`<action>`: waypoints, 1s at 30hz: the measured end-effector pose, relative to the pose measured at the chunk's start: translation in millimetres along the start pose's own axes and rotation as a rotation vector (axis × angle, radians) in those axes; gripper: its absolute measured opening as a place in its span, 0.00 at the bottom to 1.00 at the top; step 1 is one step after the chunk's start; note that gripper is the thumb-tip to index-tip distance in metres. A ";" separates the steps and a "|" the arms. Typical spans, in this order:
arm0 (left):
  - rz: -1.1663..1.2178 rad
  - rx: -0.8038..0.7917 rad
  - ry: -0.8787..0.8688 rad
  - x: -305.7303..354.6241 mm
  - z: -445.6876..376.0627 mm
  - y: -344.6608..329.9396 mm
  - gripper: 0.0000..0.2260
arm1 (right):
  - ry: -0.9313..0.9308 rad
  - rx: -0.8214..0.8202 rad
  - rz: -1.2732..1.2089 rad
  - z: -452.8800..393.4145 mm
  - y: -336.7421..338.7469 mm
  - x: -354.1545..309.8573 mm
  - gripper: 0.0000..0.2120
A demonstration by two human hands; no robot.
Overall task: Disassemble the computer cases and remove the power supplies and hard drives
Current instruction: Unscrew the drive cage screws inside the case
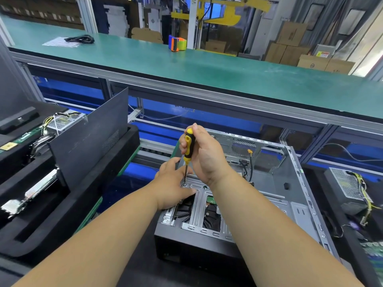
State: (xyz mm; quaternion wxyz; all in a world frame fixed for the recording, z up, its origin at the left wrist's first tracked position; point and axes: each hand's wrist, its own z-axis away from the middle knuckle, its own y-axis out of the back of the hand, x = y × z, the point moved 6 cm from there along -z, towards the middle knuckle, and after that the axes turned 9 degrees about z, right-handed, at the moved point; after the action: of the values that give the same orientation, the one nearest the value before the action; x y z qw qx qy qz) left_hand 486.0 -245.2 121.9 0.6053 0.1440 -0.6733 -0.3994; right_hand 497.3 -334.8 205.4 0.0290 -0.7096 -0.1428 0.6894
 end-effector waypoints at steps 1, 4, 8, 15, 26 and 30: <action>0.004 0.000 -0.002 -0.5 0.1 -0.1 0.24 | -0.004 0.003 -0.008 0.1 -0.2 1.0 0.13; 0.017 0.000 0.001 -2.1 -0.3 -0.4 0.24 | 0.006 0.015 0.028 -0.9 0.8 2.0 0.13; 0.015 0.005 0.004 -2.2 -1.7 -0.6 0.24 | 0.000 0.006 0.028 -1.1 0.9 0.5 0.12; -0.019 -0.007 0.036 -3.7 -2.0 -1.2 0.24 | -0.038 0.037 0.089 1.8 1.4 -3.4 0.16; -0.030 0.001 0.036 -4.7 -3.4 -2.8 0.29 | -0.075 0.064 0.013 9.5 -1.9 -3.4 0.20; -0.015 -0.002 0.044 -6.9 -3.9 -3.4 0.27 | -0.040 0.090 0.055 9.3 2.3 -4.1 0.14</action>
State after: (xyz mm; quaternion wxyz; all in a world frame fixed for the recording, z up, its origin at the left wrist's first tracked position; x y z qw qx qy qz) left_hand 490.2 -244.1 114.4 0.6172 0.1571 -0.6584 -0.4011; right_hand 488.5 -339.4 208.4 0.0389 -0.6972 -0.0926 0.7098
